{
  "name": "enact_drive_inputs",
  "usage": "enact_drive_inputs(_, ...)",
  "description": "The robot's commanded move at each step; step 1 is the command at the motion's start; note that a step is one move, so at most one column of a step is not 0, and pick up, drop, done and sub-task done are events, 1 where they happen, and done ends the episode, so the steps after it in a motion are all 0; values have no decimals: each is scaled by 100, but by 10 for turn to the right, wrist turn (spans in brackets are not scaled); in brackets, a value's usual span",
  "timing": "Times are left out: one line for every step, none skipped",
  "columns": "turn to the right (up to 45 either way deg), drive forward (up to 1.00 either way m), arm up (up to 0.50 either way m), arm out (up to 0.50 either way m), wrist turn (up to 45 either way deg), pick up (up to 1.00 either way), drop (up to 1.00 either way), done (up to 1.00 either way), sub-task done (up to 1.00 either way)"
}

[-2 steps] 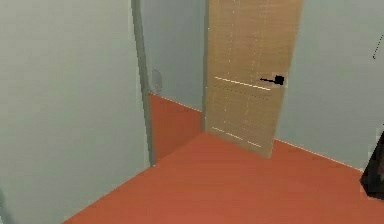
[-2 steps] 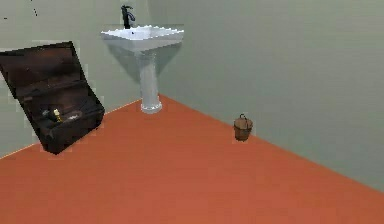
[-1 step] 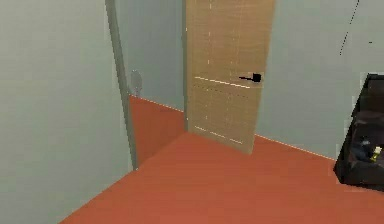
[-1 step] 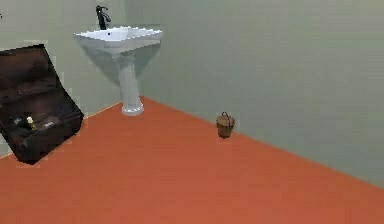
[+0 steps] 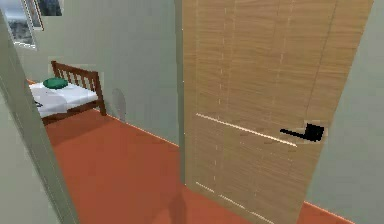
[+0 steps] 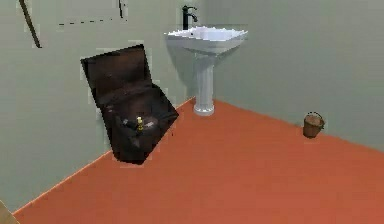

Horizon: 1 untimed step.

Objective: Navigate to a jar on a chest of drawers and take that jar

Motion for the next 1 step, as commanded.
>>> enact_drive_inputs(60, 0, 0, 0, 0, 0, 0, 0, 0)
